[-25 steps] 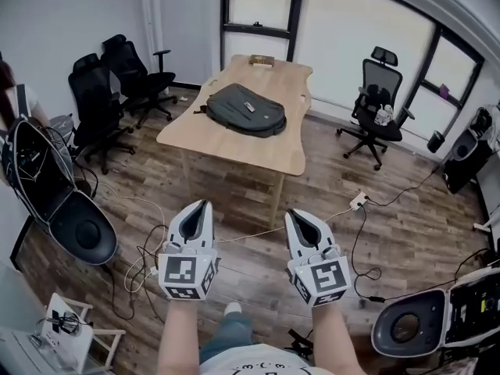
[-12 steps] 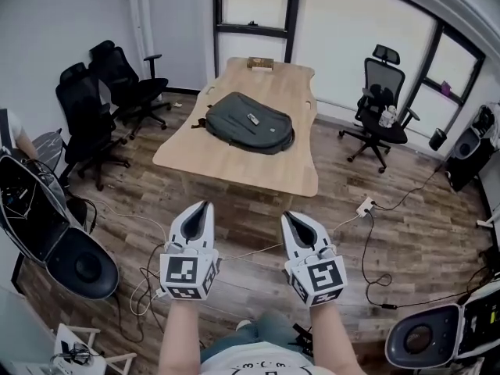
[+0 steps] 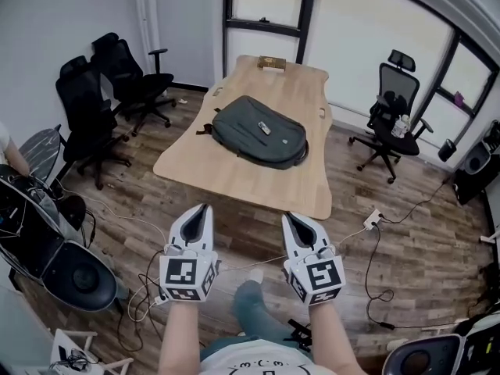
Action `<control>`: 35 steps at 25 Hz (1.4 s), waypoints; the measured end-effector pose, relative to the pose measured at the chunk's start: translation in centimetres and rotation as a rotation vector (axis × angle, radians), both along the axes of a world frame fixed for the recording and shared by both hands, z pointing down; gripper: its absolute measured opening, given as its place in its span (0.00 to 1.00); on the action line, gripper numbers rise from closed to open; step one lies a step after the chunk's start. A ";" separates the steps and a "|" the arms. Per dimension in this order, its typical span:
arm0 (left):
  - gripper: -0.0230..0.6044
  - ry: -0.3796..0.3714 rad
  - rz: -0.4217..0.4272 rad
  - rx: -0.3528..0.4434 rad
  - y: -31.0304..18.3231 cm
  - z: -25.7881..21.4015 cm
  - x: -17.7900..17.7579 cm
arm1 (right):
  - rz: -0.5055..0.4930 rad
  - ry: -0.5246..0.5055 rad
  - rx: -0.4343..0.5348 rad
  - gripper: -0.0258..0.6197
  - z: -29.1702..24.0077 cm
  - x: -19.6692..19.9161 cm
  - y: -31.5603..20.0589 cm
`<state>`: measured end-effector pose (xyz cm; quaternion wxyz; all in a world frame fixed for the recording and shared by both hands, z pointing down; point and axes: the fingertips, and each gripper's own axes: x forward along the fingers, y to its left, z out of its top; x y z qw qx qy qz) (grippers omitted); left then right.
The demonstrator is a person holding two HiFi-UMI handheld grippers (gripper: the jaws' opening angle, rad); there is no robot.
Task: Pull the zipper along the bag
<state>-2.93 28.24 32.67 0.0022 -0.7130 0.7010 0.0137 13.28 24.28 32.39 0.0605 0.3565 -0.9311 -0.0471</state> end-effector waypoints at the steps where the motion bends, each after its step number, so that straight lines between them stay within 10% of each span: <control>1: 0.07 -0.002 -0.002 -0.005 -1.0 0.3 -0.5 | -0.005 0.001 -0.004 0.12 0.3 -0.7 -1.1; 18: 0.07 0.013 -0.033 -0.121 -25.3 3.2 -9.6 | 0.025 0.007 -0.131 0.12 4.0 -9.6 -25.6; 35: 0.07 -0.002 0.072 -0.298 -35.1 9.8 -14.8 | 0.110 0.046 -0.427 0.17 13.8 -13.6 -33.1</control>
